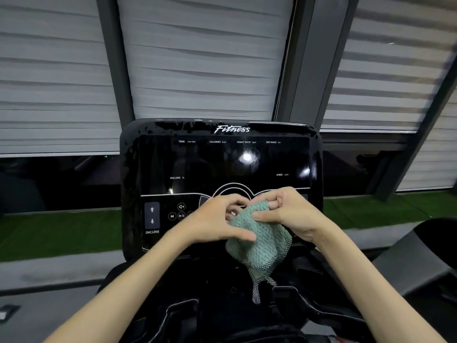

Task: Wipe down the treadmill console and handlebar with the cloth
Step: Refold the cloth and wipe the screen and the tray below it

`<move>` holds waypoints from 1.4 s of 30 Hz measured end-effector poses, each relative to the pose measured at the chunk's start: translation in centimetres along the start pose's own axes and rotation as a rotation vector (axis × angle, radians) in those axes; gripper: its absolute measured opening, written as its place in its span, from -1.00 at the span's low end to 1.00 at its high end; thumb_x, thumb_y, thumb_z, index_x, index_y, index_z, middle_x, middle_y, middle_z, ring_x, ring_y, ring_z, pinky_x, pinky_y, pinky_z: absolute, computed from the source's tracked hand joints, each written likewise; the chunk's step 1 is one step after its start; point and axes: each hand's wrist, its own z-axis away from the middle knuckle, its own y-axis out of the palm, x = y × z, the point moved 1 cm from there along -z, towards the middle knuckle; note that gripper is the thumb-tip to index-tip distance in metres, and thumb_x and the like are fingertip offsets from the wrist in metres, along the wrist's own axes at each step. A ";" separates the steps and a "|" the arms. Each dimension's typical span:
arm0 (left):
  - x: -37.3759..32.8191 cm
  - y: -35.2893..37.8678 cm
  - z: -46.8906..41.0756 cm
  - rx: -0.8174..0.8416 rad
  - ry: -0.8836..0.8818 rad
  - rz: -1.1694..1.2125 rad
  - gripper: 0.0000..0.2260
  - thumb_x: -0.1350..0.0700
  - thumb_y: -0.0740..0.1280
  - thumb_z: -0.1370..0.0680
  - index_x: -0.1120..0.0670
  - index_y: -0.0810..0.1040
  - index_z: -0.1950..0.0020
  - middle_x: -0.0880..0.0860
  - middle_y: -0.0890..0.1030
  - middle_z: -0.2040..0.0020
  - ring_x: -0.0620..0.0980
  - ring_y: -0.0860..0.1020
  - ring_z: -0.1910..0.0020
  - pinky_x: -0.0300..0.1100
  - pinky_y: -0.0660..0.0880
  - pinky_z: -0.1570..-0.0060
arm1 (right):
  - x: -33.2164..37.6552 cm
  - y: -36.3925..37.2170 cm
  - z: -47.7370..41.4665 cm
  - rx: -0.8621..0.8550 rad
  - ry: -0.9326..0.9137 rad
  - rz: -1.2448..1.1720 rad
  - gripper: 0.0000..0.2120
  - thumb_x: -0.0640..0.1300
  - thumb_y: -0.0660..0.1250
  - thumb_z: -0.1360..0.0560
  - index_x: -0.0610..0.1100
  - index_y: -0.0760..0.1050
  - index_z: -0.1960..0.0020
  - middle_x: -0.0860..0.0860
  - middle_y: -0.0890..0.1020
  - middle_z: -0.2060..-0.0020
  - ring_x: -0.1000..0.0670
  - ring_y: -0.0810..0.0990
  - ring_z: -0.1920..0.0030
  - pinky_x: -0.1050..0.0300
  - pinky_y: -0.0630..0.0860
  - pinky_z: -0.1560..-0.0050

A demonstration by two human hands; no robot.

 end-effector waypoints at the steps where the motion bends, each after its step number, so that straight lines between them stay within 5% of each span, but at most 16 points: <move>1: 0.4 0.3 -0.1 -0.036 -0.017 -0.010 -0.56 0.07 0.63 -0.31 -0.02 0.60 -0.14 -0.09 0.67 0.13 -0.18 0.61 0.15 -0.25 0.56 0.00 | 0.0 -0.1 0.0 0.004 0.003 0.013 -0.80 -0.42 0.40 -0.44 -0.32 0.61 -0.05 -0.22 0.70 0.14 -0.10 0.69 0.11 0.13 0.60 0.11; 6: 0.8 -0.4 -0.3 -0.043 -0.022 -0.178 -0.86 -0.03 0.56 -0.40 -0.02 0.68 0.15 -0.05 0.67 0.21 -0.18 0.59 0.20 -0.30 0.49 0.13 | 0.2 -0.9 -0.3 -0.056 -0.058 0.359 -0.85 -0.34 0.33 -0.52 -0.18 0.63 -0.02 -0.09 0.70 0.12 0.02 0.67 0.09 0.18 0.59 0.08; 9: 0.7 -1.0 -0.4 -0.048 -0.047 -0.229 -0.79 -0.10 0.46 -0.48 -0.07 0.58 0.30 -0.04 0.61 0.26 -0.18 0.54 0.26 -0.22 0.47 0.16 | -0.2 -0.9 -0.6 -0.108 -0.110 0.619 -0.84 -0.21 0.27 -0.57 -0.07 0.61 0.08 -0.03 0.66 0.17 0.02 0.61 0.10 0.05 0.56 0.03; 11: 0.6 -1.4 -0.4 -0.040 -0.055 -0.198 -0.85 -0.08 0.41 -0.53 -0.10 0.56 0.22 -0.09 0.62 0.24 -0.20 0.57 0.23 -0.23 0.49 0.14 | -0.6 -1.0 -0.7 -0.138 -0.113 0.675 -0.81 -0.16 0.24 -0.60 -0.02 0.56 0.15 -0.05 0.60 0.26 0.01 0.55 0.22 -0.01 0.50 0.11; 14: 0.1 -1.6 -0.1 -0.062 -0.048 -0.051 -0.93 0.02 0.39 -0.57 -0.06 0.54 -0.02 -0.07 0.65 0.26 -0.17 0.61 0.29 -0.32 0.48 0.25 | -1.4 -0.8 -0.8 -0.137 -0.005 0.435 -0.78 -0.08 0.16 -0.64 -0.14 0.54 0.00 -0.19 0.60 0.09 -0.07 0.55 0.11 -0.15 0.51 -0.05; 16: -0.2 -1.6 0.1 -0.107 -0.041 0.065 -0.76 0.07 0.38 -0.57 -0.11 0.43 -0.19 -0.01 0.65 0.28 -0.13 0.62 0.33 -0.30 0.50 0.29 | -2.2 -0.2 -0.8 -0.110 0.110 0.065 -0.73 -0.02 0.14 -0.65 -0.17 0.48 -0.15 -0.18 0.60 -0.08 -0.09 0.61 -0.04 -0.26 0.51 -0.17; 21: -0.5 -1.7 0.6 -0.155 -0.020 0.106 -0.68 0.10 0.38 -0.57 -0.17 0.37 -0.22 0.10 0.68 0.16 -0.06 0.65 0.26 -0.25 0.54 0.26 | -2.7 1.1 -0.1 -0.020 0.140 -0.345 -0.61 -0.29 0.40 -0.47 -0.14 0.38 -0.25 -0.17 0.66 -0.07 -0.14 0.66 -0.05 -0.11 0.62 0.04; 25: 1.0 -1.9 0.0 -0.148 -0.209 -0.034 -0.72 0.02 0.43 -0.53 -0.08 0.47 -0.20 0.07 0.68 0.11 -0.04 0.67 0.16 -0.16 0.59 0.11 | -2.8 0.8 -0.4 -0.182 0.084 -0.173 -0.57 -0.43 0.50 -0.32 -0.22 0.51 -0.14 -0.16 0.70 0.05 -0.08 0.70 0.05 0.04 0.64 0.06; 29: 1.6 -1.0 -0.4 -0.159 -0.296 0.098 -0.95 0.19 0.34 -0.58 0.07 0.58 -0.01 0.16 0.69 0.10 0.14 0.67 0.08 0.12 0.60 -0.07 | -2.6 1.7 -0.7 -0.356 -0.192 0.191 -0.65 -0.41 0.52 -0.27 -0.14 0.56 0.03 -0.04 0.66 0.14 0.03 0.66 0.14 0.28 0.57 0.15; 33: 0.2 -0.8 -0.8 -0.265 -0.308 0.467 -0.70 0.45 0.13 -0.58 0.11 0.54 0.04 0.17 0.59 0.11 0.02 0.59 0.27 -0.15 0.57 0.35 | -2.7 3.3 -0.3 -0.348 -0.468 0.368 -0.66 -0.42 0.43 -0.30 -0.05 0.55 0.07 0.02 0.57 0.17 0.08 0.49 0.22 0.25 0.45 0.25; 37: -0.6 -1.4 -0.9 -0.291 -0.232 0.647 -0.62 0.51 0.04 -0.57 0.12 0.51 0.14 0.13 0.67 -0.07 0.04 0.65 0.06 -0.13 0.59 0.22 | -3.1 4.0 0.7 -0.093 -0.504 0.336 -0.53 -0.22 0.54 -0.30 0.06 0.54 -0.15 0.07 0.57 0.03 0.05 0.53 0.09 0.15 0.52 0.07; 40: -0.9 -1.9 -0.5 -0.200 -0.168 0.651 -0.65 0.48 0.09 -0.59 0.10 0.45 0.20 0.07 0.70 -0.02 -0.02 0.67 0.08 -0.21 0.58 0.27 | -2.7 3.2 0.8 -0.228 -0.475 0.129 -0.68 -0.07 0.44 -0.38 0.07 0.56 -0.13 0.10 0.58 0.03 0.06 0.53 0.01 0.05 0.49 0.01; 42: -1.0 -2.0 -0.3 -0.139 -0.137 0.629 -0.68 0.45 0.13 -0.60 0.10 0.42 0.22 0.05 0.70 -0.01 -0.05 0.67 0.09 -0.22 0.57 0.27 | -2.5 2.2 0.4 -0.300 -0.439 0.224 -0.68 0.02 0.38 -0.42 0.10 0.53 -0.17 0.17 0.53 -0.10 0.11 0.49 -0.16 0.11 0.45 -0.14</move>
